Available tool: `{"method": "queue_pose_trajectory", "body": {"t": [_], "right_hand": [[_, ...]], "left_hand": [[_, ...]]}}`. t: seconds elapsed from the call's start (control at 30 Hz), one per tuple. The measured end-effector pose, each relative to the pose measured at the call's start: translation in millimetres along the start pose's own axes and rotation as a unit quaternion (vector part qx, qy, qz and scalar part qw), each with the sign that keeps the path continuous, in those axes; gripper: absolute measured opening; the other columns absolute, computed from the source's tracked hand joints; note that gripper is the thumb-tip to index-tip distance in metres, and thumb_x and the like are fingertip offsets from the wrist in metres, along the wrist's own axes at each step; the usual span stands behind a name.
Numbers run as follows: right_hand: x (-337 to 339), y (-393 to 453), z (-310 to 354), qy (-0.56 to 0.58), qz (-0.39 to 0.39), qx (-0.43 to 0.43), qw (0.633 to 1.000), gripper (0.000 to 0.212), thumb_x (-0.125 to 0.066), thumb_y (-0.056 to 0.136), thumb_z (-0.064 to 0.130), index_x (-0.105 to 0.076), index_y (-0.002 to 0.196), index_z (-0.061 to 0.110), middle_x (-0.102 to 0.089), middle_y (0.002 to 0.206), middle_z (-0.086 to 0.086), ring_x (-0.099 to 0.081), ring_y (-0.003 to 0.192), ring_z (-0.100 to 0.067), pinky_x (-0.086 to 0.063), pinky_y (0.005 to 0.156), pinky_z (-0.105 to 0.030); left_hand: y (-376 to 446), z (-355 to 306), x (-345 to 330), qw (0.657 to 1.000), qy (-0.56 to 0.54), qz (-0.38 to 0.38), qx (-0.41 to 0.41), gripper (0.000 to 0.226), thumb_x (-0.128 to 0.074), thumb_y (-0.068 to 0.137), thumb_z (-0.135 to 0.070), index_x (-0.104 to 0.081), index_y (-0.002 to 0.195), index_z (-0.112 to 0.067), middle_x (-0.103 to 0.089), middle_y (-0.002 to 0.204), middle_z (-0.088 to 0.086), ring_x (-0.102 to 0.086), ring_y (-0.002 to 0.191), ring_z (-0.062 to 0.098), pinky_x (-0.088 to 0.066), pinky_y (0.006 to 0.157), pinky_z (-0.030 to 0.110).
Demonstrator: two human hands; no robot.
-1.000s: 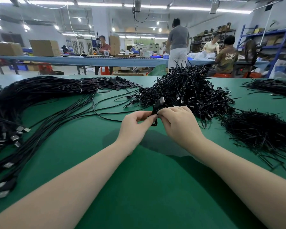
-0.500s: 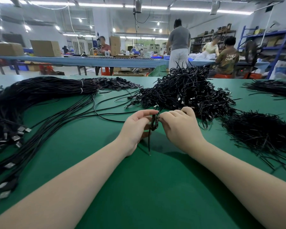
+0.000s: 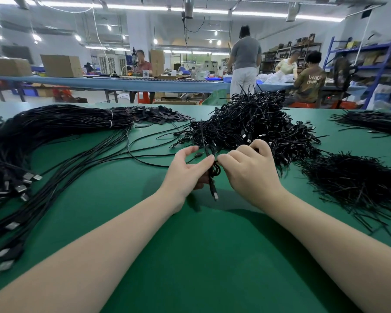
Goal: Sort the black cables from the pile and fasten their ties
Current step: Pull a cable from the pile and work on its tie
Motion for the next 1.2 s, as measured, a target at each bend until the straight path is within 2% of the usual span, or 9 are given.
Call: {"method": "queue_pose_trajectory", "body": {"t": [0.07,0.27,0.47,0.63,0.77,0.87,1.03,1.13,1.2], "right_hand": [[-1,-2,2,0.001,-0.006,0.003,1.000,0.015,-0.066,0.080,0.007,-0.064,0.071,0.019,-0.054,0.058,0.006,-0.053,0.057,-0.021,-0.033,0.073,-0.033],[-13,-9,7,0.110,0.098,-0.074,0.986,0.010,-0.058,0.087,0.013,-0.067,0.084,0.014,-0.068,0.072,0.002,-0.065,0.067,-0.022,-0.027,0.081,-0.036],[-15,-9,6,0.128,0.155,-0.117,0.973,0.020,-0.049,0.097,0.024,-0.067,0.095,0.015,-0.071,0.081,0.003,-0.065,0.077,-0.022,-0.024,0.083,-0.037],[-9,-9,2,0.165,0.199,-0.110,0.960,0.024,-0.050,0.077,0.013,-0.065,0.095,0.019,-0.064,0.076,0.008,-0.061,0.079,-0.021,-0.022,0.081,-0.036],[-6,-7,7,0.141,0.119,-0.128,0.974,0.011,-0.059,0.082,0.016,-0.069,0.080,0.020,-0.065,0.068,0.007,-0.062,0.068,-0.021,-0.023,0.079,-0.036],[-5,-7,8,0.091,0.051,-0.084,0.991,0.016,-0.058,0.086,0.018,-0.072,0.080,0.023,-0.067,0.067,0.008,-0.060,0.062,-0.019,-0.028,0.082,-0.038],[-3,-6,4,0.009,-0.026,-0.020,0.999,0.017,-0.057,0.087,0.017,-0.070,0.078,0.023,-0.063,0.061,0.009,-0.057,0.060,-0.020,-0.031,0.084,-0.040],[-5,-5,8,0.138,0.054,-0.086,0.985,0.016,-0.056,0.092,0.024,-0.071,0.091,0.024,-0.068,0.072,0.010,-0.061,0.064,-0.018,-0.035,0.079,-0.037],[-11,-7,10,0.349,0.186,-0.198,0.897,0.023,-0.052,0.095,0.036,-0.066,0.112,0.028,-0.068,0.086,0.014,-0.062,0.070,-0.009,-0.044,0.072,-0.029]], "left_hand": [[0,-1,2,0.999,-0.034,0.011,0.026,0.039,-0.068,0.088,-0.031,-0.043,0.118,-0.038,-0.071,0.067,-0.001,-0.061,0.053,0.010,-0.041,0.045,0.018],[-4,-3,-3,1.000,0.005,0.027,0.006,0.028,-0.054,0.094,-0.016,-0.070,0.083,-0.036,-0.073,0.078,-0.006,-0.069,0.065,0.011,-0.040,0.054,0.020],[-3,0,-3,0.997,0.046,0.049,-0.033,0.050,-0.048,0.086,0.009,-0.068,0.100,-0.035,-0.072,0.080,-0.011,-0.062,0.069,0.001,-0.043,0.060,0.011],[-3,1,1,0.989,0.114,0.013,-0.091,0.034,-0.072,0.085,-0.017,-0.067,0.094,-0.049,-0.062,0.100,-0.017,-0.055,0.087,0.004,-0.043,0.075,0.014],[0,3,2,0.978,0.170,-0.025,-0.118,0.018,-0.071,0.086,-0.024,-0.067,0.090,-0.041,-0.051,0.110,-0.016,-0.046,0.101,-0.013,-0.030,0.083,-0.003],[1,4,0,0.995,0.078,-0.001,-0.063,0.007,-0.068,0.088,-0.029,-0.073,0.091,-0.027,-0.071,0.088,-0.013,-0.061,0.078,-0.001,-0.041,0.072,0.009],[-1,0,2,1.000,0.017,0.016,-0.006,0.024,-0.065,0.090,-0.035,-0.076,0.074,-0.021,-0.067,0.068,-0.004,-0.050,0.055,0.005,-0.035,0.049,0.012],[-1,1,2,1.000,-0.012,-0.006,0.007,0.016,-0.065,0.090,-0.033,-0.075,0.084,-0.022,-0.070,0.072,-0.007,-0.056,0.063,0.008,-0.039,0.054,0.014],[-1,1,1,0.999,-0.036,-0.027,-0.001,0.014,-0.065,0.091,-0.028,-0.072,0.097,-0.018,-0.069,0.074,-0.007,-0.059,0.068,0.009,-0.044,0.062,0.018]]}}
Point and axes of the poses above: each hand's wrist, its own y-axis towards the middle knuckle, its own x-axis out of the back of the hand, z = x × y, the point moved 2 cm from there along y, towards the middle knuckle
